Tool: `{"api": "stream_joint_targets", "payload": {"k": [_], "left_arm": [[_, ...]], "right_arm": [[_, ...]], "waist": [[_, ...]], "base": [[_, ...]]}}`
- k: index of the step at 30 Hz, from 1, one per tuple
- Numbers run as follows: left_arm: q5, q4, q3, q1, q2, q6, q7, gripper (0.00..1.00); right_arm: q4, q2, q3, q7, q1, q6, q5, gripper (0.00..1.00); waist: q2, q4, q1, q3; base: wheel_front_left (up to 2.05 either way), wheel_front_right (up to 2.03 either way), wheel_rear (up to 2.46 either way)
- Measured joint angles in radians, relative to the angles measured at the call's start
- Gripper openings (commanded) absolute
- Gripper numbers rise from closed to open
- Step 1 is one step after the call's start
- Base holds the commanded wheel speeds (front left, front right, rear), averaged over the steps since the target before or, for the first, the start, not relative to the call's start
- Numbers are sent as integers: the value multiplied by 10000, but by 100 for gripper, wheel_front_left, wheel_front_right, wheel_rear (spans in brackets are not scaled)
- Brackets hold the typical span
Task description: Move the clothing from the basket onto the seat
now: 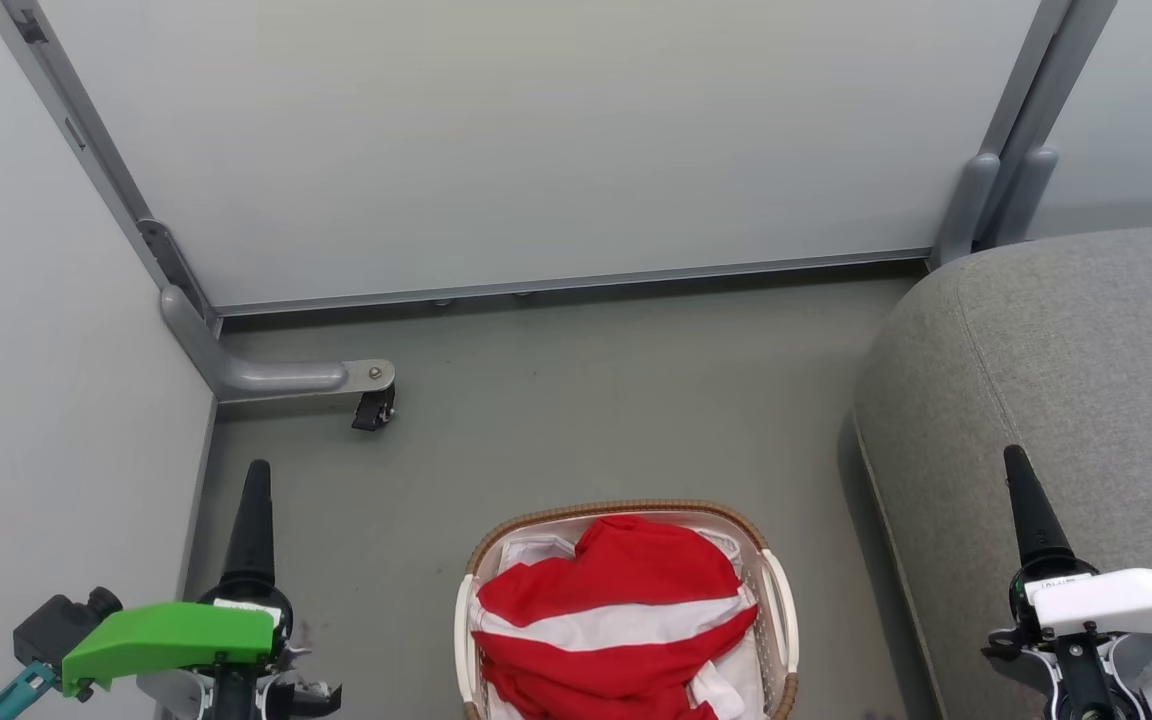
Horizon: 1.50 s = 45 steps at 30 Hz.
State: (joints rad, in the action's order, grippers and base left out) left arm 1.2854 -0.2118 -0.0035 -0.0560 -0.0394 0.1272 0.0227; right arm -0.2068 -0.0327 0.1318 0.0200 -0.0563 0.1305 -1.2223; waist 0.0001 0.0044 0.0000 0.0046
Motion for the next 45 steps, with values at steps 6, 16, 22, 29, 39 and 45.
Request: {"api": "stream_joint_targets", "payload": {"k": [6,16,22,29,39,45], "left_arm": [[-1212,290,-199,-5,-2,0,232,100],[-3179,493,-545,-4,-12,-132,571,100],[-4117,449,-640,7,-17,-217,742,100],[-5070,272,-794,34,-23,-219,941,100],[-6192,-75,-913,109,-31,-230,1212,100],[-6811,-267,-997,115,-35,-228,1375,100]], "right_arm": [[299,-10,-88,238,50,0,1210,100],[604,-44,-253,575,191,0,3152,100],[717,-54,-341,767,253,0,4201,100],[723,-63,-447,966,286,0,5195,100],[560,-81,-391,1225,407,0,6403,100],[476,-86,-439,1392,421,0,6945,100]], "waist": [[0,16,0,13],[0,28,0,27],[0,37,0,25],[0,64,0,24],[0,102,0,22],[0,114,0,32]], "base": [[0,0,0],[0,0,0],[0,0,0],[0,0,0],[0,0,0],[0,0,0]]}}
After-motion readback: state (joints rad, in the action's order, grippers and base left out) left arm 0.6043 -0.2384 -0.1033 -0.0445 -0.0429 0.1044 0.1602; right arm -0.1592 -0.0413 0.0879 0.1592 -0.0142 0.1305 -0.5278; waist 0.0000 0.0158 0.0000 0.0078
